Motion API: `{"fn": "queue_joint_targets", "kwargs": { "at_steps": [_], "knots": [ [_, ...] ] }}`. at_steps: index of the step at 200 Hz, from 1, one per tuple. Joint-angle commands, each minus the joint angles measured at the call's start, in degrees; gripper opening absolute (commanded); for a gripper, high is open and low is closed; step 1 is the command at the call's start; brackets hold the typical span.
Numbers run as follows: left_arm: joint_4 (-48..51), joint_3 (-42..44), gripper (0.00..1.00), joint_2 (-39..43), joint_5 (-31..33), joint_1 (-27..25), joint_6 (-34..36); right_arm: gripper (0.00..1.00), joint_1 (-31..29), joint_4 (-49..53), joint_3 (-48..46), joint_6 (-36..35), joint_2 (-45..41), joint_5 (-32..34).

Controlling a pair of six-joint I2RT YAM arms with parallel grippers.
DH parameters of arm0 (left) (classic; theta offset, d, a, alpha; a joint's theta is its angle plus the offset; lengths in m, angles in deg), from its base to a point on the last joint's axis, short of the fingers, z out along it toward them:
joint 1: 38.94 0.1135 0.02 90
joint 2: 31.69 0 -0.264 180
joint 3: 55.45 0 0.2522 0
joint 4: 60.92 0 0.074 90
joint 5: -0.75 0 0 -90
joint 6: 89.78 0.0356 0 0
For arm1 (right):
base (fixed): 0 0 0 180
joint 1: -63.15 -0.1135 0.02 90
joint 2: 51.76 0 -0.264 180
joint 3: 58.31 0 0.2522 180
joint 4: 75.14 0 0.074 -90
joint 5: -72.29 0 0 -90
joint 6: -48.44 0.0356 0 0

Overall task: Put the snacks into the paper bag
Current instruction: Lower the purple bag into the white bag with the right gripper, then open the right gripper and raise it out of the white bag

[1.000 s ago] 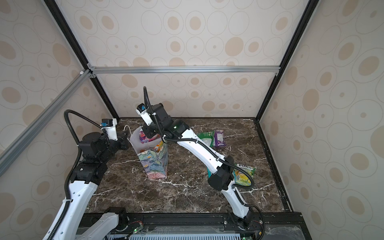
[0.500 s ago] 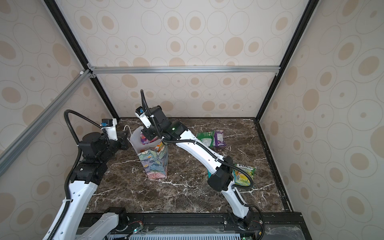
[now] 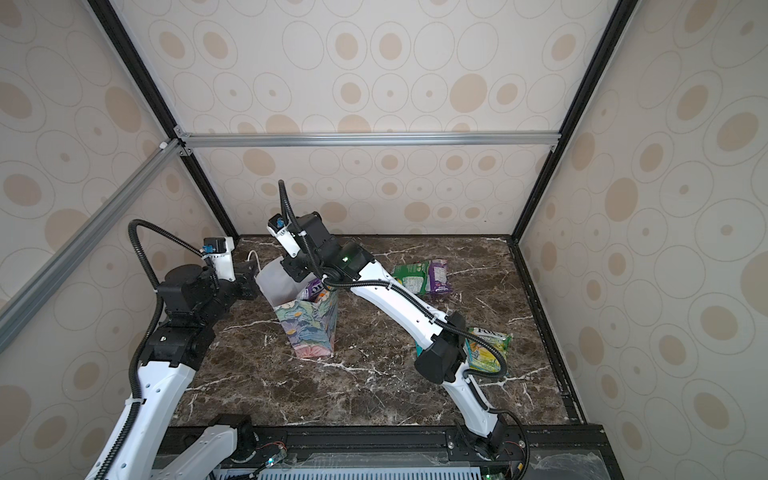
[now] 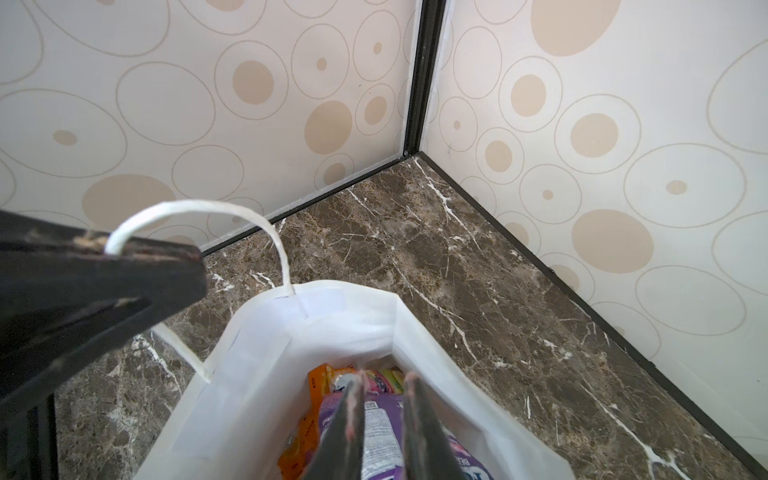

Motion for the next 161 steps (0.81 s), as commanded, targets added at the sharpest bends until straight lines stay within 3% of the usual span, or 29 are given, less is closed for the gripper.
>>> {"fn": "queue_joint_targets", "kwargs": {
  "at_steps": [1,106,161],
  "knots": [
    [-0.7,-0.4,0.04,0.5,0.3,0.3,0.4,0.24,-0.8,0.5,0.3,-0.7,-1.9,0.1],
    [-0.7,-0.4,0.04,0.5,0.2,0.3,0.4,0.26,-2.0,-0.9,-3.0,-0.7,-7.6,-1.7],
    [-0.9,-0.4,0.04,0.5,0.2,0.2,0.4,0.27,-2.0,-9.4,-20.2,1.0,-20.0,-4.2]
  ]
}}
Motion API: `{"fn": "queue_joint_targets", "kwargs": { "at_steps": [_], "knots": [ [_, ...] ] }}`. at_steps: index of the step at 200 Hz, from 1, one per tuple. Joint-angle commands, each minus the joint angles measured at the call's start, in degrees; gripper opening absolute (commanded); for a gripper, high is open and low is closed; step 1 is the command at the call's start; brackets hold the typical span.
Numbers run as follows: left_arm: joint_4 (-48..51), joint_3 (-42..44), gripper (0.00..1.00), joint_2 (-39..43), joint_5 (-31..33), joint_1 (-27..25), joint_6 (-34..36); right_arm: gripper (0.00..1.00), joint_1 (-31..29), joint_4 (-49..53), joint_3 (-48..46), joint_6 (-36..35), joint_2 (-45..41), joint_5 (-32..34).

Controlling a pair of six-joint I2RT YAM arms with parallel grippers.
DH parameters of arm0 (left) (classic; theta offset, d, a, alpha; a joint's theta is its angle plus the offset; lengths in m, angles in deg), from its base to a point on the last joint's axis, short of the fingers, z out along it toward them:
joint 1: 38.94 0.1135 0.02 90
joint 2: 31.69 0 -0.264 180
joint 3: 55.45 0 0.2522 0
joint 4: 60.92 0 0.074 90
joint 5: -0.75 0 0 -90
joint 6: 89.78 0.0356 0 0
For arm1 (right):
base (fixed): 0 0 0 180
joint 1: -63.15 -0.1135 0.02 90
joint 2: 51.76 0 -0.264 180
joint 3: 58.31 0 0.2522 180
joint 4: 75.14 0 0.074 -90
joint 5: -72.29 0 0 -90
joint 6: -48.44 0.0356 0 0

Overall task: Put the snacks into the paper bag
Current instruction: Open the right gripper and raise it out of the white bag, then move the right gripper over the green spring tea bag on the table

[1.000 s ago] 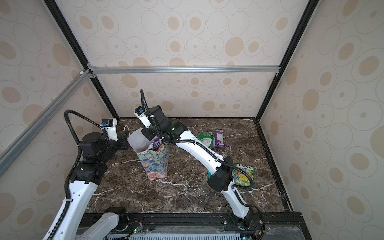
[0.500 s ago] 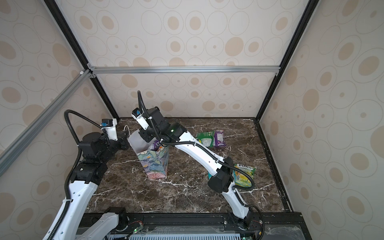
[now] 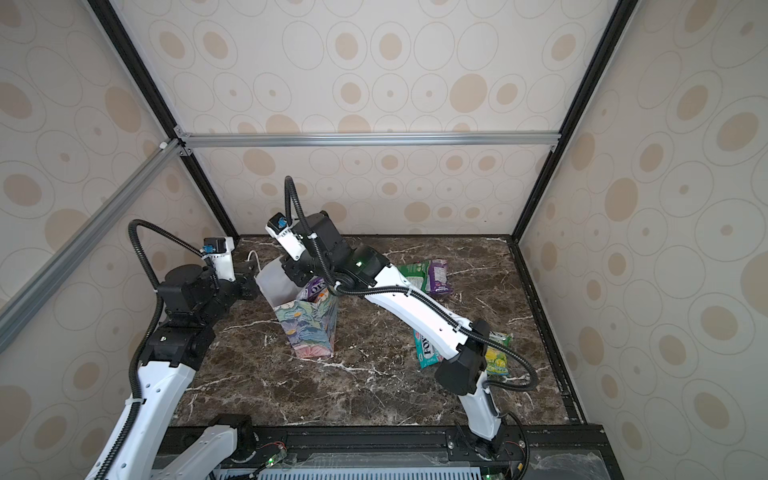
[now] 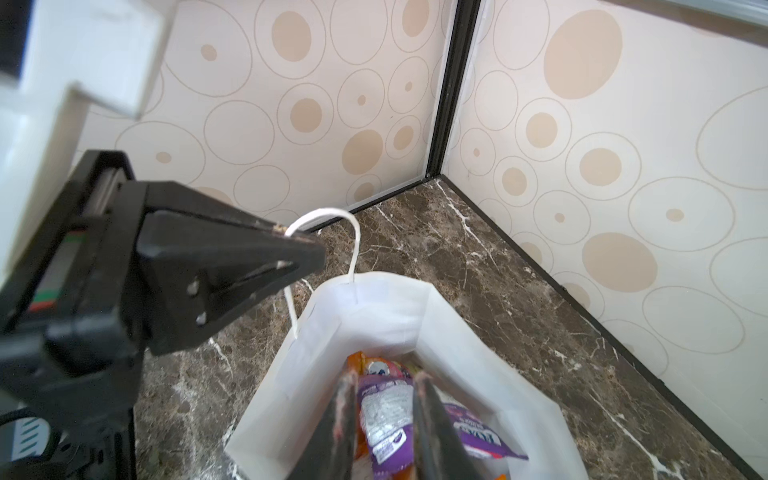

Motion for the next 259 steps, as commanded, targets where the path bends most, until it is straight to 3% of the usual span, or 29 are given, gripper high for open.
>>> {"fn": "queue_joint_targets", "kwargs": {
  "at_steps": [1,57,104,185,259],
  "knots": [
    [-0.9,-0.4,0.04,0.5,0.1,0.2,0.4,0.27,-0.2,-5.5,-6.1,0.8,-6.5,-1.3],
    [-1.0,-0.3,0.04,0.2,-0.5,0.2,0.3,0.27,0.1,-17.6,-29.4,2.3,-22.1,3.9],
    [-1.1,-0.3,0.04,0.1,-0.8,0.3,0.2,0.27,2.2,-19.9,-46.0,7.0,-33.2,9.2],
    [-0.7,-0.5,0.04,-0.3,0.3,0.3,0.3,0.27,15.3,-20.9,-68.5,19.5,-47.3,8.9],
    [-0.3,-0.6,0.04,-0.7,1.4,0.3,0.6,0.28,28.3,-20.4,-75.8,22.1,-48.8,6.9]
  ]
}}
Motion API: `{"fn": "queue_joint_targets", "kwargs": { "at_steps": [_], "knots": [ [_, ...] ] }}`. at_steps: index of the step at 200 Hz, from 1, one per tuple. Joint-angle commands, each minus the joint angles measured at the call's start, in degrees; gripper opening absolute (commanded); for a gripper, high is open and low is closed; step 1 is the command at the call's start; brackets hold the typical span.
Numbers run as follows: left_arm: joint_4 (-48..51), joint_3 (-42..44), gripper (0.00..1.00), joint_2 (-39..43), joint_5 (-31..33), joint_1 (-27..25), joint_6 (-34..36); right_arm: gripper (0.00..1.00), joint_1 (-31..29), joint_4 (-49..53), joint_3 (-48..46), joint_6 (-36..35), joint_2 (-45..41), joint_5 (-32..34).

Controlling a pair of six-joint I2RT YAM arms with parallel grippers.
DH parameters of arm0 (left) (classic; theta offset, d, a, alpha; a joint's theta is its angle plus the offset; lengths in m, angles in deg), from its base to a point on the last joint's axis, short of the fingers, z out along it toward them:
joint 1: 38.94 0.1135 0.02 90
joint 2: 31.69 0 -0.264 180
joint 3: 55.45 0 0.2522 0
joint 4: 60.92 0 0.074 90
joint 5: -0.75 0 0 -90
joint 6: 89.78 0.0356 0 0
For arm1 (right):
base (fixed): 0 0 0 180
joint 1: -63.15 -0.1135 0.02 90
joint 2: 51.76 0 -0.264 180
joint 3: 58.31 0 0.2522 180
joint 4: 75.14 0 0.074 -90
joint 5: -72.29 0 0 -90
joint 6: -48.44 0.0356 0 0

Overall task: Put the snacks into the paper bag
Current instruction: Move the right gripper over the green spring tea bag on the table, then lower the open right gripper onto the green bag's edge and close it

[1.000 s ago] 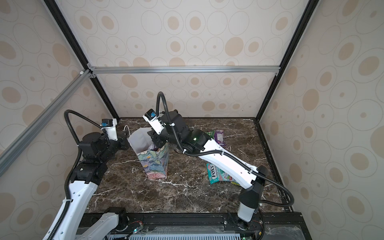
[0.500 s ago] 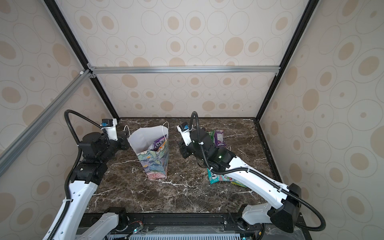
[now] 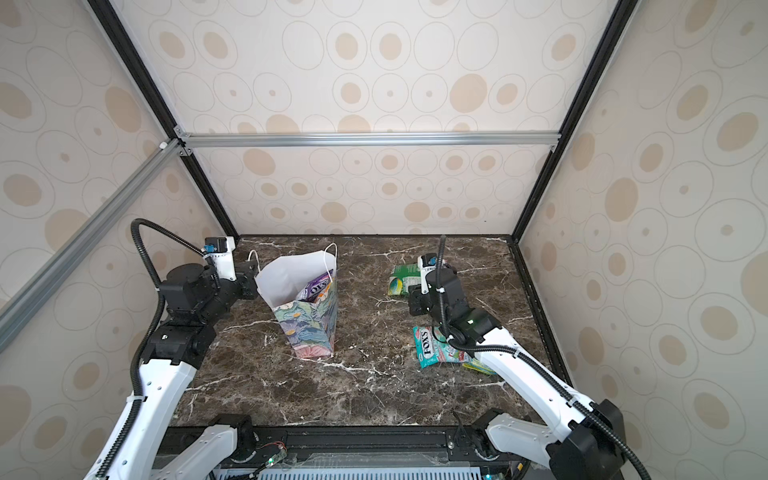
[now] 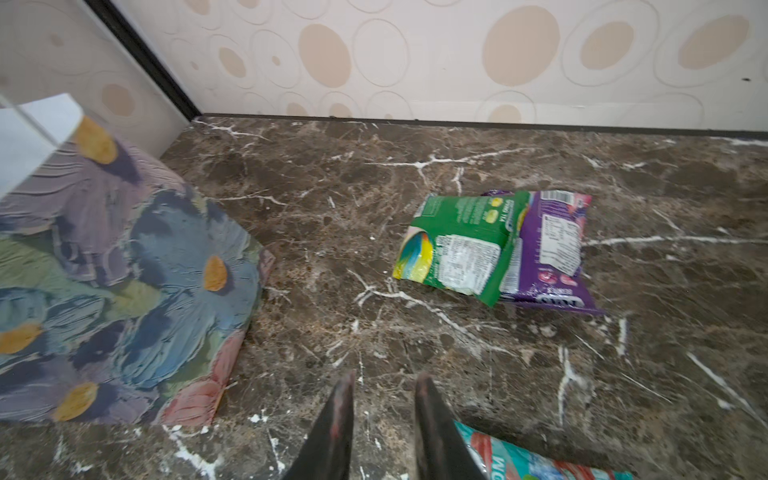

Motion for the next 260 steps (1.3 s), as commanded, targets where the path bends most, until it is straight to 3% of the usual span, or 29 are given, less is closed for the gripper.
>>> {"fn": "queue_joint_targets", "kwargs": {
  "at_steps": [1,26,65,165,205,260],
  "knots": [
    [-0.2,-0.6,0.04,-0.1,0.9,0.2,0.5,0.28,2.2,-0.7,-1.4,1.8,-0.7,-1.7],
    [-0.1,-0.9,0.03,-0.6,-0.4,0.3,0.3,0.28,3.6,-1.5,-2.4,2.4,-0.3,-3.8],
    [-0.5,-0.9,0.04,-0.5,-2.3,0.3,-0.2,0.31,6.4,0.0,-2.0,1.4,3.6,-1.5],
    [-0.7,-0.7,0.04,0.3,-2.4,0.3,-0.2,0.32,13.8,-3.6,2.2,0.0,17.2,-11.5],
    [-0.7,-0.7,0.04,0.4,-2.2,0.3,-0.1,0.38,16.6,-4.2,4.4,-0.1,22.5,-16.2],
    [-0.7,-0.6,0.04,0.4,-2.1,0.2,0.0,0.38,17.1,-4.0,6.0,-0.9,26.1,-17.4]
  ]
}}
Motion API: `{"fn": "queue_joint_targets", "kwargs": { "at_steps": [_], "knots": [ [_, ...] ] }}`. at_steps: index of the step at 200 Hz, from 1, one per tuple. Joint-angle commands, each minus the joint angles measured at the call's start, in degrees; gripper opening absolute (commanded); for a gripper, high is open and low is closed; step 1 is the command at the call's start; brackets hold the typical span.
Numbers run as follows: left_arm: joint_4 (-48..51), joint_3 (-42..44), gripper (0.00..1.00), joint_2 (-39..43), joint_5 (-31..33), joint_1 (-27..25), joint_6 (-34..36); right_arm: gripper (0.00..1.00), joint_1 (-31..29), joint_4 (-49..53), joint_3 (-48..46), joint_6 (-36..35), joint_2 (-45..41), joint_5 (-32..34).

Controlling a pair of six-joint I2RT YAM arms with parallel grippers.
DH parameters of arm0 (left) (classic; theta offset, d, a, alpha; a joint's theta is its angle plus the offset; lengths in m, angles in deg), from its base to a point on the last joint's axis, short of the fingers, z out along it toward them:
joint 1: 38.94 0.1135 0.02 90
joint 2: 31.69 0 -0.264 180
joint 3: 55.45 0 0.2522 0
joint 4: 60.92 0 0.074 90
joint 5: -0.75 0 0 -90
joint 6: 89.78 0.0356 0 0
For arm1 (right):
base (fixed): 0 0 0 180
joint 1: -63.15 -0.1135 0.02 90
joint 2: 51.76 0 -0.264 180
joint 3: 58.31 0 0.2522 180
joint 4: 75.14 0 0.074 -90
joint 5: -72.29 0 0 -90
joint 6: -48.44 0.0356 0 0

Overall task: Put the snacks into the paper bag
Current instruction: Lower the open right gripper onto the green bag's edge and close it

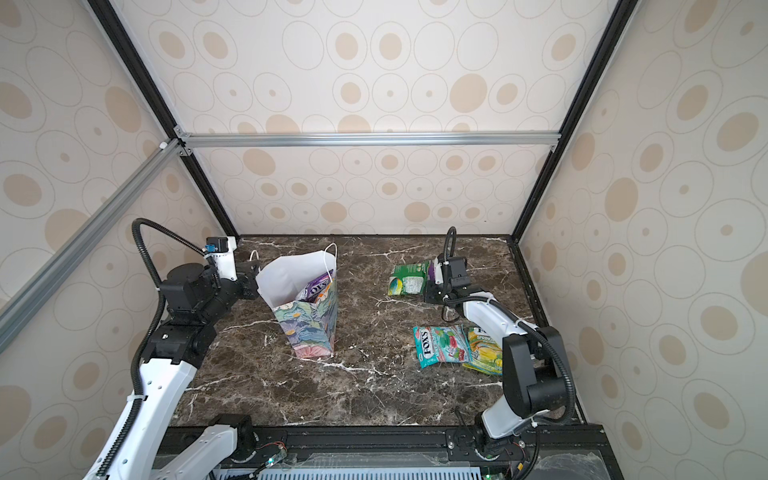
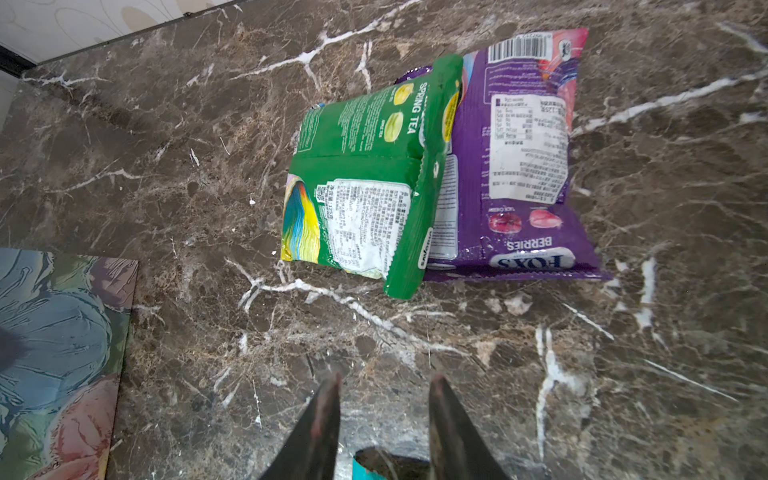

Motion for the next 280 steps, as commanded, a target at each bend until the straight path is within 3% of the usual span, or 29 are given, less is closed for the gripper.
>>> {"fn": "queue_joint_targets", "kwargs": {
  "at_steps": [1,280],
  "knots": [
    [-0.5,-0.6,0.04,0.6,-0.4,0.2,0.0,0.38,0.1,-0.4,1.5,-0.8,0.9,-1.5],
    [-0.6,-0.6,0.04,0.8,-0.5,0.3,-0.1,0.42,2.0,-1.6,8.5,-1.7,14.3,-3.2]
  ]
}}
